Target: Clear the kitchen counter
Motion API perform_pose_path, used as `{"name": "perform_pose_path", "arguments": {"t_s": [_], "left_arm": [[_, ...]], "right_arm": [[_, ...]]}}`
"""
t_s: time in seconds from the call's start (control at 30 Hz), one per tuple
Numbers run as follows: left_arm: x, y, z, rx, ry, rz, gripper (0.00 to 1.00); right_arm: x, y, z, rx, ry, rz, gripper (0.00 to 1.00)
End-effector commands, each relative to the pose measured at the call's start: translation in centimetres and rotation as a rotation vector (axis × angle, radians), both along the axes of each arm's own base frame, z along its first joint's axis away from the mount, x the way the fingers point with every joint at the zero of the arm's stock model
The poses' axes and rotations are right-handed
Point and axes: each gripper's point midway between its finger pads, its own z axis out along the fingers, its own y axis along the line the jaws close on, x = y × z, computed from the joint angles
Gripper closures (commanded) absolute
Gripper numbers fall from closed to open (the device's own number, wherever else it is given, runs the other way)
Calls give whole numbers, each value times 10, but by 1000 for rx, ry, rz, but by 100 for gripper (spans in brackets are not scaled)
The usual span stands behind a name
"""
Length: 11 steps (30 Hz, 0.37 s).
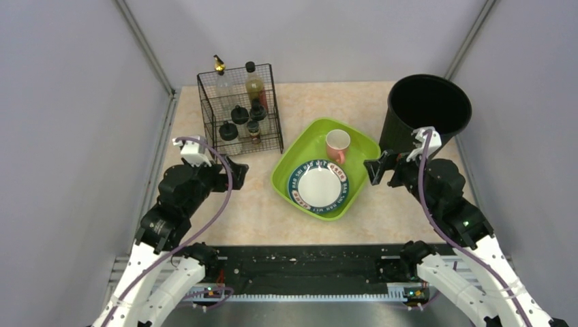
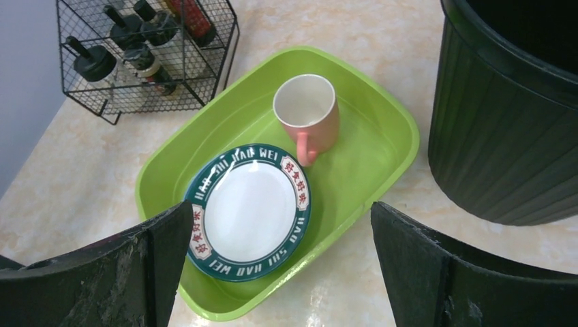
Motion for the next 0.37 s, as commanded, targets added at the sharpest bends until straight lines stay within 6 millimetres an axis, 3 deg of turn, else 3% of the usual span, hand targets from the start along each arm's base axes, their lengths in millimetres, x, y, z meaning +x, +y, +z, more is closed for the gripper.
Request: {"name": "perform_pose_path", "arguments": {"t_s": [0.0,0.33], "left_arm": [[-5,3,12,64,-55,-39,7],[-15,-1,4,83,-118,-104,8]], "right_arm": [[-3,-13,13,22,-8,-77,1],[-9,-28,16,14,-55,-124,1]]}}
